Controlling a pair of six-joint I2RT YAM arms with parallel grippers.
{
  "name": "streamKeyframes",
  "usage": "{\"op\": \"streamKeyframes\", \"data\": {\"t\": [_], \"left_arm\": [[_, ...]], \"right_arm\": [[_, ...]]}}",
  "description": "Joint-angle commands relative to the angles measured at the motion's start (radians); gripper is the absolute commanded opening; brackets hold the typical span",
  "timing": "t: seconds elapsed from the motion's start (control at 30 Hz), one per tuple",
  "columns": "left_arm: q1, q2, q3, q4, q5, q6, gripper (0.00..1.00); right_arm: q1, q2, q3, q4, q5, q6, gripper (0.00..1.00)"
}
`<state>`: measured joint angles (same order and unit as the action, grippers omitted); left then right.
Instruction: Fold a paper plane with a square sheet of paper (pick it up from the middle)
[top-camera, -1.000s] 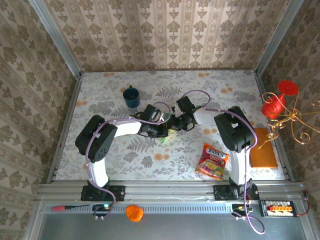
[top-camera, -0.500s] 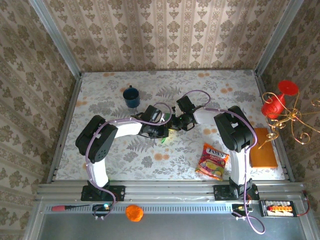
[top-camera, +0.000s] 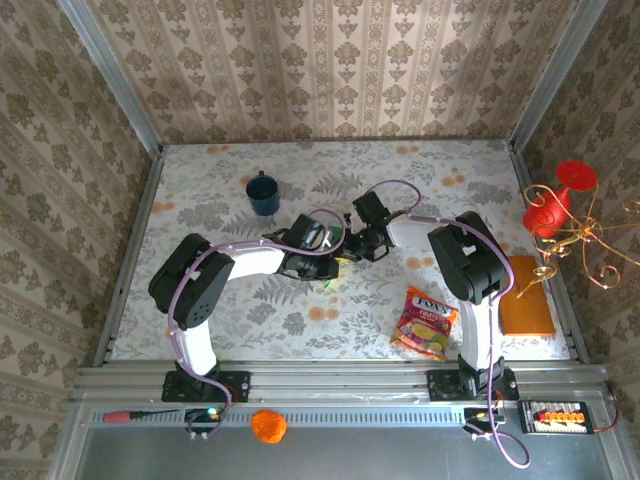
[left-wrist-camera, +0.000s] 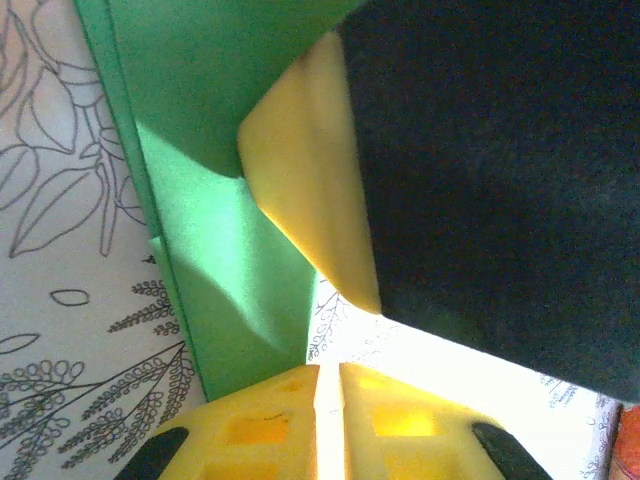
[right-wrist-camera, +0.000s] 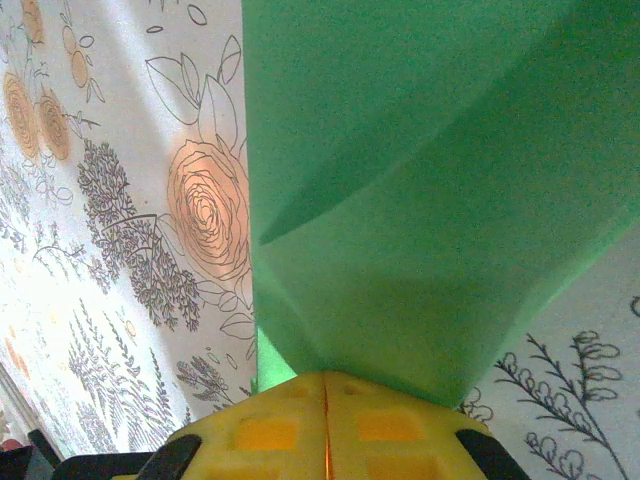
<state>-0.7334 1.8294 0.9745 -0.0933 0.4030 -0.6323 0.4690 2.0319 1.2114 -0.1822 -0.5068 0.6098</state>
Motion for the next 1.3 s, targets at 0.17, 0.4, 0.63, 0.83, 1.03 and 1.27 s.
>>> {"op": "streamKeyframes", "data": {"t": [0.17,0.4,0.63,0.83,1.03,1.27], "left_arm": [[-0.031,-0.034,-0.050,-0.087,0.036,-0.030,0.13],[-0.039,-0.050,-0.065,-0.093,0.039,-0.037,0.13],[-0.046,-0.062,-0.074,-0.102,0.037,-0.041,0.13],[-0.055,-0.065,-0.084,-0.111,0.033,-0.045,0.13],[-0.056,-0.058,-0.090,-0.109,0.029,-0.048,0.13],[-0.063,-0.059,-0.098,-0.103,0.030,-0.055,0.13]], "right_arm": [[-0.006,0.090,-0.023,-0.087,0.127,0.018,0.08],[-0.007,0.096,-0.019,-0.098,0.138,0.021,0.08],[-0.007,0.102,-0.016,-0.102,0.144,0.024,0.08],[-0.009,0.103,-0.012,-0.107,0.146,0.027,0.08],[-0.009,0.106,-0.009,-0.108,0.146,0.026,0.08],[-0.009,0.107,-0.009,-0.111,0.149,0.028,0.08]]}}
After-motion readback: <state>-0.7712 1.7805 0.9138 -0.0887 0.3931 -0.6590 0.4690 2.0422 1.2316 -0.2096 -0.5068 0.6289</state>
